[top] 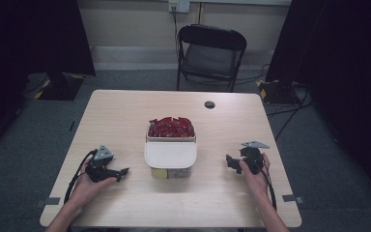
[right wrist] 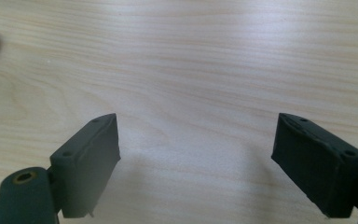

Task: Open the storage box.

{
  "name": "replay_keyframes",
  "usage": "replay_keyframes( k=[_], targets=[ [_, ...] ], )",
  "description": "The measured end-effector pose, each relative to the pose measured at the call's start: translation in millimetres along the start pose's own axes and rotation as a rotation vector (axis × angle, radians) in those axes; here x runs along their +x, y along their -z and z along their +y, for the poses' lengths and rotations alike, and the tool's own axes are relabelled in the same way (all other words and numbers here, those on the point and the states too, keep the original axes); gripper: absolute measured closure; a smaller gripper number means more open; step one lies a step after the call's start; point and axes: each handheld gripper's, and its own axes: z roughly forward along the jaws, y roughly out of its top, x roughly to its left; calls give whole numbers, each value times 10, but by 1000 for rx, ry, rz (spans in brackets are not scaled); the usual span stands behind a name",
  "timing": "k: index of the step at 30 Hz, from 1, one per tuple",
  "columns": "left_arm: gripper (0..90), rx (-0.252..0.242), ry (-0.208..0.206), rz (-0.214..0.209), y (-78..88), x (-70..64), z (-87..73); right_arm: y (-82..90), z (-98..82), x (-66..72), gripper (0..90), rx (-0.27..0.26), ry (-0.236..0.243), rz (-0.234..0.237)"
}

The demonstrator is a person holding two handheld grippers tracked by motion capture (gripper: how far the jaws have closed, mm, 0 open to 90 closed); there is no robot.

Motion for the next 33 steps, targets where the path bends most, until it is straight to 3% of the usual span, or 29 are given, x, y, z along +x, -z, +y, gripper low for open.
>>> replay_keyframes(
  k=[11, 27, 33],
  targets=[
    [125, 1, -4, 2, 1, 2, 1, 65, 23, 1, 142, -5, 21, 2],
    [125, 1, -4, 2, 1, 3, 1, 262, 123, 116, 141, -56, 28, 70],
    [125, 1, -3, 2, 1, 2, 1, 340, 140, 226, 144, -73, 38, 107]
  ],
)
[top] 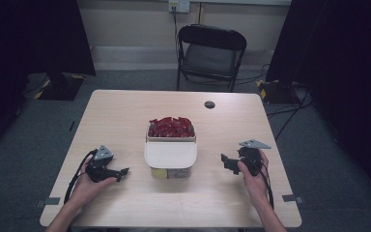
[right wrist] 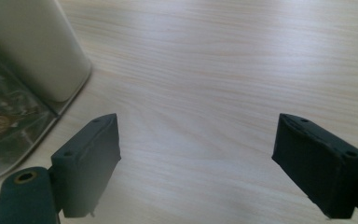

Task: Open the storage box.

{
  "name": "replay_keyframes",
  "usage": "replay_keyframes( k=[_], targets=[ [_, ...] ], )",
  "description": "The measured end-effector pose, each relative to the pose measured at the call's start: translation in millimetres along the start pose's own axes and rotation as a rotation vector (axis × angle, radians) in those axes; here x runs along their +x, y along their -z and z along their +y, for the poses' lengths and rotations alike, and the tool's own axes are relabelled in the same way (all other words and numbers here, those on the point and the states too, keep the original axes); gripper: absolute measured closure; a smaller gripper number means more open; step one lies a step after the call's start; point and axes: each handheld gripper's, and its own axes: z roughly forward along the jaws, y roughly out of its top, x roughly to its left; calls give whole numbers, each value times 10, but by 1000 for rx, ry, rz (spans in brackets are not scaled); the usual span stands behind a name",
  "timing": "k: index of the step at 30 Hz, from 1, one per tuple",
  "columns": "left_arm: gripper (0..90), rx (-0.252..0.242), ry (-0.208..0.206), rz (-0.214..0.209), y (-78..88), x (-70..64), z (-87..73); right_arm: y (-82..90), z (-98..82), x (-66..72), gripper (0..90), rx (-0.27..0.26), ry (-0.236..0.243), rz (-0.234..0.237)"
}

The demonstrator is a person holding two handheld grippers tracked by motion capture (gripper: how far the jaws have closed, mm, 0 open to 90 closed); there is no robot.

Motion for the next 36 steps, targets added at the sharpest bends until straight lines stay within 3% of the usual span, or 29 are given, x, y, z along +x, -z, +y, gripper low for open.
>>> replay_keyframes(
  k=[13, 17, 26, 36],
  targets=[
    [125, 0, -1, 0, 0, 0, 0, 153, 51, 253, 157, -41, 41, 96],
    [125, 0, 2, -2, -1, -1, 0, 214, 56, 388, 157, -49, 48, 164],
    [126, 0, 0, 0, 0, 0, 0, 269, 36, 618, 156, -63, 100, 238],
    [125, 0, -1, 0, 0, 0, 0, 228, 9, 786, 155, -46, 145, 283]
  ],
)
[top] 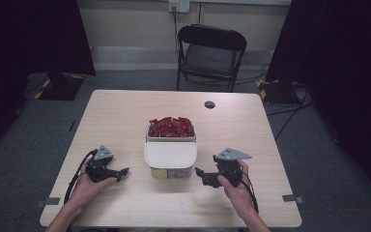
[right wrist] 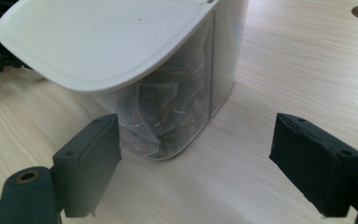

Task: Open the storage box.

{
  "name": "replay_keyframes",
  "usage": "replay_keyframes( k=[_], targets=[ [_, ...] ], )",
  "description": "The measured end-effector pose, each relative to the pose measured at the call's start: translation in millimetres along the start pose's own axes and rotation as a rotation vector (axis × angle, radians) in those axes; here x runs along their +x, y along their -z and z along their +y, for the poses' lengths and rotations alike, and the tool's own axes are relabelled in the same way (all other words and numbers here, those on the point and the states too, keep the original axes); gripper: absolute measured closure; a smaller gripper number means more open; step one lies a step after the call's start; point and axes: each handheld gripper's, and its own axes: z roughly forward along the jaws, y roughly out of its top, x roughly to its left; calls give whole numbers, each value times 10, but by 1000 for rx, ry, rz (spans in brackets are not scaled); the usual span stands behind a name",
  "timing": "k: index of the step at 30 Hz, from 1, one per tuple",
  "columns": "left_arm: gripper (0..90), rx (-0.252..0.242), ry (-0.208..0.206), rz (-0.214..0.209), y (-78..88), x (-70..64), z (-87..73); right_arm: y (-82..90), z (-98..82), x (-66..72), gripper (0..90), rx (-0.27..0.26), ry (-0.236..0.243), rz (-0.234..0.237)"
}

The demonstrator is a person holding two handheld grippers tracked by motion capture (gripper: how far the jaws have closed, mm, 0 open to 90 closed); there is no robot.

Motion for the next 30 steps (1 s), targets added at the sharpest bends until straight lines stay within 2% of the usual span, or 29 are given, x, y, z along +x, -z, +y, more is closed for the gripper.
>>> replay_keyframes(
  k=[8, 18, 25, 30],
  targets=[
    [125, 0, 0, 0, 0, 0, 0, -119, -16, 101, 155, 14, 18, 26],
    [125, 0, 0, 0, 0, 0, 0, -228, -32, 138, 156, 30, 29, 43],
    [125, -1, 4, -2, -1, -3, -1, -275, -21, 135, 156, 31, 28, 38],
    [125, -1, 4, -2, -1, -2, -1, -233, -3, 130, 156, -8, 21, 11]
  ],
)
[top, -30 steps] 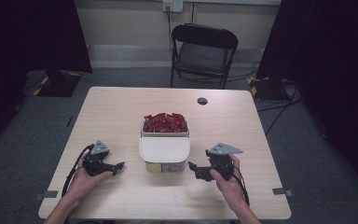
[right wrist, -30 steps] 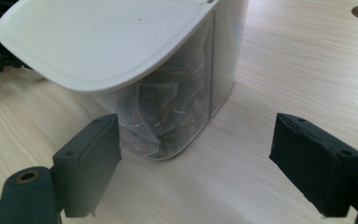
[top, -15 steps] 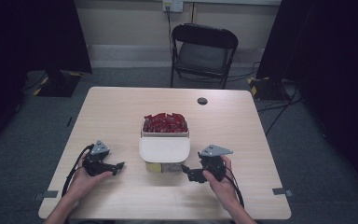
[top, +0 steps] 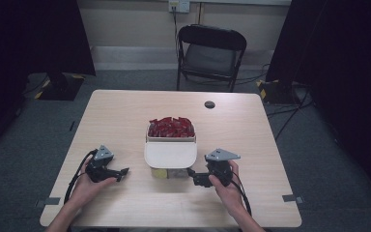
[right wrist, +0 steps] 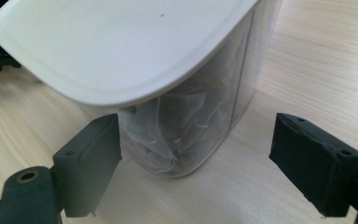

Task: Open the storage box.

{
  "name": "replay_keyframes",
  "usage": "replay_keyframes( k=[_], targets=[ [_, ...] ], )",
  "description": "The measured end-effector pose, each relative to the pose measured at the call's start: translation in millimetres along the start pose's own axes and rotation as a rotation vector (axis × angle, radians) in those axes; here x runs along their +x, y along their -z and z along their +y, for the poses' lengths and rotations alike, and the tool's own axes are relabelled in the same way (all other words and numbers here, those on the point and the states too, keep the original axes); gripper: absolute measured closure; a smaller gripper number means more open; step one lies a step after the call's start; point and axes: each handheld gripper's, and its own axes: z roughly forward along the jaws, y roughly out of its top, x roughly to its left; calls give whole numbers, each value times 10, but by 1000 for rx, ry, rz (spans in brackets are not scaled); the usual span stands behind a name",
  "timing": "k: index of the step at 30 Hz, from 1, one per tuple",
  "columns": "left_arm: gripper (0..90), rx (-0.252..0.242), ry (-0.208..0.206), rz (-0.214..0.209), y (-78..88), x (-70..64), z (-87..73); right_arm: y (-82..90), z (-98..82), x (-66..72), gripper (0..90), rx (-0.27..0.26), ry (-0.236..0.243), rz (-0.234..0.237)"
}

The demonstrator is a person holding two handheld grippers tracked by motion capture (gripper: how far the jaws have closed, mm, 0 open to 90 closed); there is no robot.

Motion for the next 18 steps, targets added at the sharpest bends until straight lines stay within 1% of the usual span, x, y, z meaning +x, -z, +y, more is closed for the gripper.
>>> replay_keyframes(
  k=[3, 8, 10, 13, 18],
  targets=[
    [125, 0, -3, 2, 1, 2, 1, 12, 13, -10, 154, -6, -7, -5],
    [125, 0, 0, 0, 0, 0, 0, 37, 69, -19, 139, -13, -7, 15],
    [125, 1, -3, 2, 1, 2, 1, 38, 78, -22, 135, -15, -6, 17],
    [125, 1, -3, 2, 1, 2, 1, 41, 83, -18, 133, -14, -17, 16],
    [125, 0, -1, 0, 0, 0, 0, 57, 106, -34, 136, -11, -22, 28]
  ],
)
